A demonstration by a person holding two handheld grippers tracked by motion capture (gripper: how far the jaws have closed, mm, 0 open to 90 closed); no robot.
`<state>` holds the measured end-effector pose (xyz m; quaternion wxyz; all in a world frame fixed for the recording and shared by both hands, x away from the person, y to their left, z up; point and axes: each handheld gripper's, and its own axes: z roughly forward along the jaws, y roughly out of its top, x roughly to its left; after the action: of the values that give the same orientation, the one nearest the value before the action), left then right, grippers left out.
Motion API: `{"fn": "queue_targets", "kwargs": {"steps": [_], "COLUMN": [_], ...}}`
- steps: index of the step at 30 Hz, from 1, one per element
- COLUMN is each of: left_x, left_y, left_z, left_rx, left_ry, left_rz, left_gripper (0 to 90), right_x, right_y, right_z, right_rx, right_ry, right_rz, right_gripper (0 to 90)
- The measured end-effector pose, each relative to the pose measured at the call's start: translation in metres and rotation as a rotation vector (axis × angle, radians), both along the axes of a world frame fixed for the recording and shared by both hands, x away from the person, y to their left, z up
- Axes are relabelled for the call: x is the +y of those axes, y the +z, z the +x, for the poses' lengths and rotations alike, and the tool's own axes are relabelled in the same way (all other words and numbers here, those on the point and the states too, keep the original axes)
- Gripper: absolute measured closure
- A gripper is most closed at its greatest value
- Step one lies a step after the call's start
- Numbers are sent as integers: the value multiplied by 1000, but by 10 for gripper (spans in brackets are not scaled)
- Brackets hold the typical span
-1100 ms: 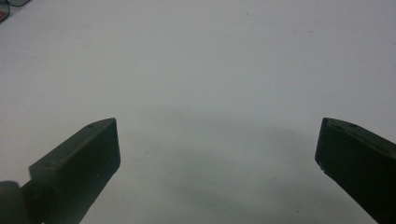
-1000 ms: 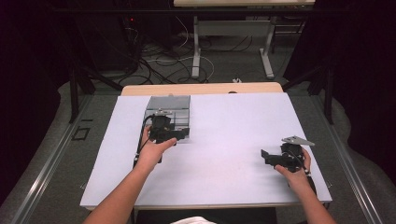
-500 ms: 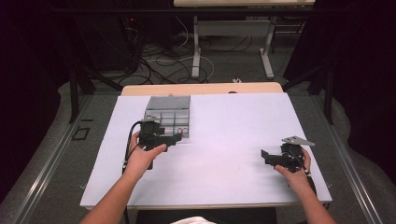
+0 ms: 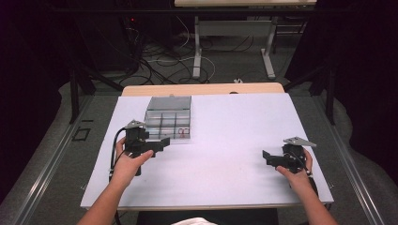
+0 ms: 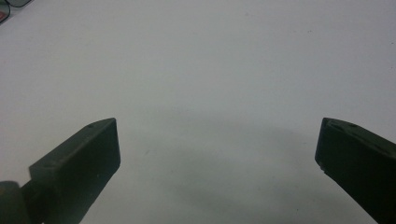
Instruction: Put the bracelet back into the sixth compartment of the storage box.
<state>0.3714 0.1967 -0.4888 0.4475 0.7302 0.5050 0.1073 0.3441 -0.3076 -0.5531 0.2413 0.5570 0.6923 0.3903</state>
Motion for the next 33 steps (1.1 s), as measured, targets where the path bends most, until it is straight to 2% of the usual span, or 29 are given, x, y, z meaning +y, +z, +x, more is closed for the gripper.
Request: {"fn": "queue_targets", "kwargs": {"steps": [6, 11, 17, 20, 25, 33], "left_x": [19, 33, 47, 53, 60, 69], "left_y": [-5, -11, -19, -25, -32, -41], "left_z": [-7, -11, -17, -19, -20, -20], "left_rx": [-7, -4, -14, -5, -21, -16], "left_ry": [58, 81, 112, 127, 151, 178], "left_rz": [-13, -22, -14, 3, 11, 28], "left_gripper": [6, 6, 6, 6, 6, 6], "right_x": [0, 1, 0, 1, 0, 0], "right_y": [0, 0, 0, 0, 0, 0], "right_z": [0, 0, 0, -1, -1, -1], "right_rx": [1, 3, 1, 1, 2, -1], "right_ry": [9, 6, 7, 5, 5, 5], "right_rz": [-3, 0, -3, -1, 0, -4], "right_gripper": [0, 0, 0, 0, 0, 0]}}
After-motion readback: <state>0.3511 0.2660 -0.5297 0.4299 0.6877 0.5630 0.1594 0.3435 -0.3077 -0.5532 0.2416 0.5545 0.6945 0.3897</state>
